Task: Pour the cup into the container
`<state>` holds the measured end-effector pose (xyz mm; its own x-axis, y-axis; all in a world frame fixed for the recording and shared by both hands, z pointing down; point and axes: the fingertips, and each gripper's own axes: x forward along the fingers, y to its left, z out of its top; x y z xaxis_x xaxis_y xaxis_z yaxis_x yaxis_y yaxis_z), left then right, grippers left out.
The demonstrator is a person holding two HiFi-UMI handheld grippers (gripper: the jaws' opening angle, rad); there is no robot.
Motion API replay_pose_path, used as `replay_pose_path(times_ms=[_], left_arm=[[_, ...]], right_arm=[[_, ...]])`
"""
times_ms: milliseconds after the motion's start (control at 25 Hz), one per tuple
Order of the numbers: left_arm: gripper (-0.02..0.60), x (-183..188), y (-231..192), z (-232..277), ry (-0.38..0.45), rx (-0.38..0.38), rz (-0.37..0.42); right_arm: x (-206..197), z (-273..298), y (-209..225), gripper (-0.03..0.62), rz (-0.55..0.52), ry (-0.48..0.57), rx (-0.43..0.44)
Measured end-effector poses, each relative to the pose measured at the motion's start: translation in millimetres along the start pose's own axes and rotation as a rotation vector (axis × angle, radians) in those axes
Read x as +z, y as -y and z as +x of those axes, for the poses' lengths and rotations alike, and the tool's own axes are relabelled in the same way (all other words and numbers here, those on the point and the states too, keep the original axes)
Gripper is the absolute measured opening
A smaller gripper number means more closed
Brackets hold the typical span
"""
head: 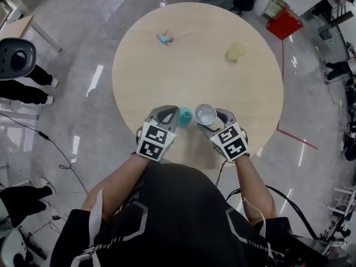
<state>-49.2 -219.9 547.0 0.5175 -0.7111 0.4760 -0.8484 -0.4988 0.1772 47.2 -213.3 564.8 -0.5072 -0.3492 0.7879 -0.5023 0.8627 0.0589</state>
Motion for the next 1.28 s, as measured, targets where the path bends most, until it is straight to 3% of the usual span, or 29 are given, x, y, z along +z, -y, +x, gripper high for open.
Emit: replay_pose_path(times_ms=[280,600,960,1280], left_arm=[[0.002,15.0,16.1,-2.7,0.005,-0.008,0.029],[0.002,26.0,36.8,-3.8,0.019,-0.029,0.053],[0.002,24.7,67.4,9.1,0.023,-0.090,0.039],[0.002,0.5,92.4,30.1,-0.034,-0.137,0.039]], right_arm=[[0.3,-10.6,2.0,0.288,0.076,0.160,0.011],[-16.6,-23.2,17.0,0.288,0.161,0.262,-0.025],[-49.7,-19.7,33.3,0.288,0.270,0.299,-0.086],[-85.0,1.9,38.8,0.288,0.370,0.298,-0.109]])
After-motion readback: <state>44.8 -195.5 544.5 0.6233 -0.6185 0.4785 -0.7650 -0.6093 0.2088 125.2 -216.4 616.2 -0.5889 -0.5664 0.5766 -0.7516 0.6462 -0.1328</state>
